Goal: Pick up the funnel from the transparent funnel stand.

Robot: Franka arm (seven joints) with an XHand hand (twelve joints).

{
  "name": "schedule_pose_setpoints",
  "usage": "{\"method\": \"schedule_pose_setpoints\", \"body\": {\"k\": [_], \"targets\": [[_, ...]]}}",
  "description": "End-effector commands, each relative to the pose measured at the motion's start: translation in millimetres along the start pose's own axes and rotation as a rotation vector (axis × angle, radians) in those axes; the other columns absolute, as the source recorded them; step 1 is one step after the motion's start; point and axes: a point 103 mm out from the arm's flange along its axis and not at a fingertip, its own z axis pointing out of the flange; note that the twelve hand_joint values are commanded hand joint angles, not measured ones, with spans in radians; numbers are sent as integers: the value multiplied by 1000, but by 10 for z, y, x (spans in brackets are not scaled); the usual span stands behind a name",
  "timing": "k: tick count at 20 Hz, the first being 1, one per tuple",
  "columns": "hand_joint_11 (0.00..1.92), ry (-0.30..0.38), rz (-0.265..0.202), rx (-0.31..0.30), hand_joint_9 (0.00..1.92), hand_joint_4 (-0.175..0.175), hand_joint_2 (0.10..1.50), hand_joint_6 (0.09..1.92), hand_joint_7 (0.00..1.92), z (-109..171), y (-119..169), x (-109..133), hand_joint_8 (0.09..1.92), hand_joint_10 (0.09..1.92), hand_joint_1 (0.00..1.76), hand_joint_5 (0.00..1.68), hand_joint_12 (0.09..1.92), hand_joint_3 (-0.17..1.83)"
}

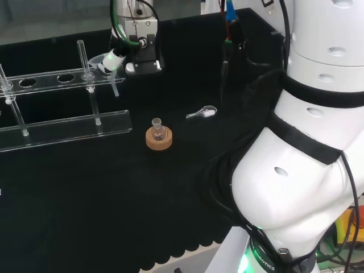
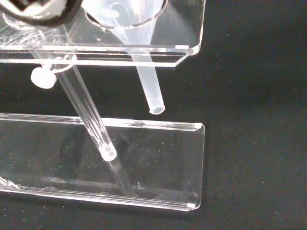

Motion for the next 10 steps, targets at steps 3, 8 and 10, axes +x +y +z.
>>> {"method": "schedule_pose_setpoints", "body": {"k": [3, 8, 10], "targets": [[0, 11, -23, 87, 505, -9, 511, 87, 815, 83, 0, 39, 236, 526, 744, 560, 643, 636], [0, -1, -40, 127, 299, -25, 492, 87, 540, 120, 28, 69, 219, 638, 658, 343, 353, 615], [0, -4, -44, 136, 253, -30, 493, 87, 481, 126, 40, 82, 237, 668, 643, 305, 295, 600]]}}
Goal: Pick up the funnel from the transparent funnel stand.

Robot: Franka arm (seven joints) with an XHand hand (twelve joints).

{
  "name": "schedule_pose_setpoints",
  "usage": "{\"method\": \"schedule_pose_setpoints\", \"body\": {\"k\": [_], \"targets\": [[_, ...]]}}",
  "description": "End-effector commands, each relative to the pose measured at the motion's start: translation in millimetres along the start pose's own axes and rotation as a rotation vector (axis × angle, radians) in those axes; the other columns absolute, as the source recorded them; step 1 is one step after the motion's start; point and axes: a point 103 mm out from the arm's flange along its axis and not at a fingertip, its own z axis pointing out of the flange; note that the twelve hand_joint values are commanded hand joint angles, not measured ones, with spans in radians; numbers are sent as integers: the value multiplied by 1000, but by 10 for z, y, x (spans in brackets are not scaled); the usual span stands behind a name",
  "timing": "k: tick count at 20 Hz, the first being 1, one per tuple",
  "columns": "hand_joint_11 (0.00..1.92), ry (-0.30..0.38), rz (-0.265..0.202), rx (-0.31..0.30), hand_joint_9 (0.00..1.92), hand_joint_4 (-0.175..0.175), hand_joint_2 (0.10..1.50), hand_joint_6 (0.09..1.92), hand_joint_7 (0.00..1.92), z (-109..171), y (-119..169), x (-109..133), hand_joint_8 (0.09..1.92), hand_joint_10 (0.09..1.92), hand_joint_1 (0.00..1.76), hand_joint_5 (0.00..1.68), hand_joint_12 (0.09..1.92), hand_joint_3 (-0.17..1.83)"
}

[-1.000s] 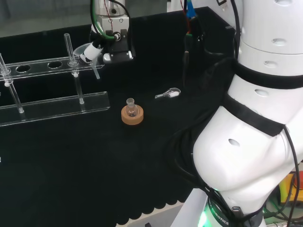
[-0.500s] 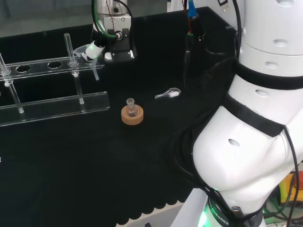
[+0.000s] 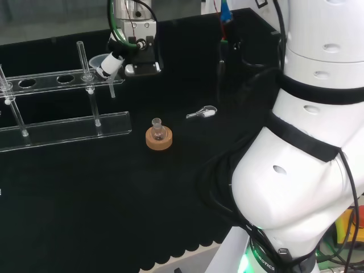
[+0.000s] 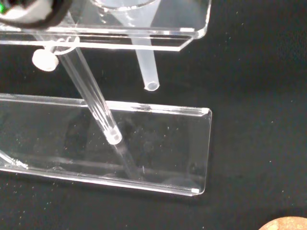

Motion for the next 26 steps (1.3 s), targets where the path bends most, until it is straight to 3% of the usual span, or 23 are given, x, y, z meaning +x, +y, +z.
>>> {"method": "schedule_pose_setpoints", "body": {"k": [1, 6, 10, 21, 26], "targets": [[0, -12, -27, 73, 239, -32, 493, 87, 462, 53, 50, 54, 245, 677, 636, 294, 276, 594], [0, -15, -24, 61, 230, -34, 496, 87, 482, 62, 70, 75, 282, 695, 631, 305, 247, 586], [0, 2, -11, 17, 310, -14, 518, 87, 627, 44, 68, 63, 341, 686, 673, 443, 279, 578], [0, 56, 15, -112, 633, 39, 557, 87, 980, -11, 41, 24, 279, 487, 805, 750, 895, 600], [0, 66, 15, -145, 713, 60, 556, 99, 1047, -40, 26, 8, 258, 446, 852, 843, 1034, 611]]}}
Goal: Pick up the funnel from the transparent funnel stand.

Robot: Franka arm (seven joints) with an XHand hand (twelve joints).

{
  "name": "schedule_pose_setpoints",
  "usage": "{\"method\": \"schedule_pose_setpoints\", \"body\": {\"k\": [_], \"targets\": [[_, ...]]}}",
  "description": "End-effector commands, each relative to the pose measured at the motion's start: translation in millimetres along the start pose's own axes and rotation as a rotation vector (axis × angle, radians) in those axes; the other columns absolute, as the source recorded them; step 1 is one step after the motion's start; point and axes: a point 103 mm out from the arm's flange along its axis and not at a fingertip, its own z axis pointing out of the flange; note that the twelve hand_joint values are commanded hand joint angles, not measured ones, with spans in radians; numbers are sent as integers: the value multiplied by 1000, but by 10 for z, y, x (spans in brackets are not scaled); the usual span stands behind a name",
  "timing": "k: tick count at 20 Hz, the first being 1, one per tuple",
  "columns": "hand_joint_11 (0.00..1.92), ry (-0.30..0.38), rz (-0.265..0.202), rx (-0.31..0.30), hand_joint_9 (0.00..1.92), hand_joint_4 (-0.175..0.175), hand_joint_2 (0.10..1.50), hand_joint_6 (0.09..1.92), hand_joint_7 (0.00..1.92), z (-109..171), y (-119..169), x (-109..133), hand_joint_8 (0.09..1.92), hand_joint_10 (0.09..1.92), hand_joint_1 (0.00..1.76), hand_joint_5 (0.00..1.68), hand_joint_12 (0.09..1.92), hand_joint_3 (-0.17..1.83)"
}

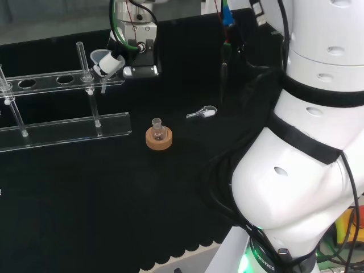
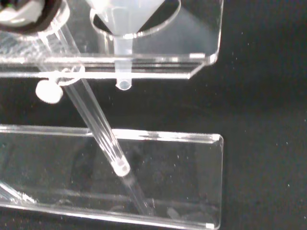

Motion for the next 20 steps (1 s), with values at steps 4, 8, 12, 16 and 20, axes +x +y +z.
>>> {"method": "schedule_pose_setpoints", "body": {"k": [4, 8, 12, 16, 20], "targets": [[0, 2, -6, -75, 801, 83, 539, 204, 1123, -97, -32, -21, 229, 370, 882, 913, 1150, 663], [0, -16, -15, -85, 849, 91, 527, 290, 1164, -164, -46, -38, 213, 329, 893, 925, 1193, 695], [0, -34, -21, -88, 866, 92, 521, 369, 1177, -248, -65, -74, 199, 301, 896, 901, 1199, 714], [0, -58, -33, -102, 868, 92, 521, 381, 1179, -377, -111, -124, 197, 298, 896, 898, 1200, 718], [0, -85, -51, -119, 870, 91, 521, 389, 1182, -533, -168, -174, 197, 297, 896, 899, 1200, 720]]}}
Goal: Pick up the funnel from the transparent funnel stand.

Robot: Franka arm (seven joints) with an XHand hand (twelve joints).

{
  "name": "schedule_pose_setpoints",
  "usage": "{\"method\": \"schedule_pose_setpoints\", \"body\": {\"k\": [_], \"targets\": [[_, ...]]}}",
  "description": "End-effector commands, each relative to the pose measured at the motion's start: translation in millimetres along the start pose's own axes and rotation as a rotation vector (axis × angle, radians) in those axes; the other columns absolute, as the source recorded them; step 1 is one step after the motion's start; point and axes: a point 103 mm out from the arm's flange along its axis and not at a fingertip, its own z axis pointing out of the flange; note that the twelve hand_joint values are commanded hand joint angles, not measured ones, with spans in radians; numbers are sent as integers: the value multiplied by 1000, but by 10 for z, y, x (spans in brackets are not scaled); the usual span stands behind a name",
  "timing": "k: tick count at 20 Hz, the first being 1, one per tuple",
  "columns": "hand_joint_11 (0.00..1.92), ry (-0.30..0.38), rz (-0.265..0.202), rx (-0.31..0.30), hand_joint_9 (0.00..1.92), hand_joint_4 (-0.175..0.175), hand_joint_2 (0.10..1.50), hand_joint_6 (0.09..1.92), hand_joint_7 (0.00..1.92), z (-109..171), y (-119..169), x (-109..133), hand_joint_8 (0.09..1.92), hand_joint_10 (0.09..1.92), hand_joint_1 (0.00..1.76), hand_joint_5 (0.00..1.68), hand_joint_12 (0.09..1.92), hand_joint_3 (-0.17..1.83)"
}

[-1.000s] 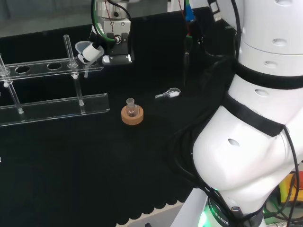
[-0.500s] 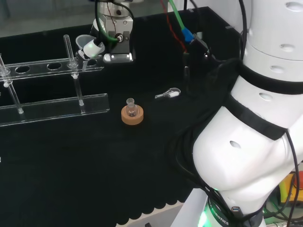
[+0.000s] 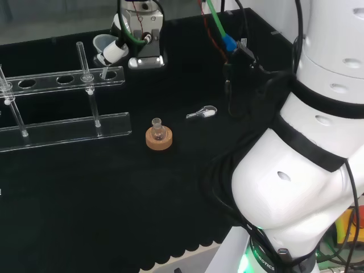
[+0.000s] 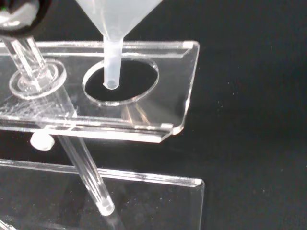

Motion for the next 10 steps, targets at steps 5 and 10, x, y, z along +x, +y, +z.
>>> {"method": "schedule_pose_setpoints", "body": {"k": [5, 10], "targets": [[0, -67, -43, -30, 872, 96, 520, 407, 1195, -371, -113, -160, 201, 295, 894, 913, 1200, 724], [0, -91, -60, -41, 874, 97, 521, 418, 1202, -526, -182, -235, 201, 293, 893, 917, 1200, 728]]}}
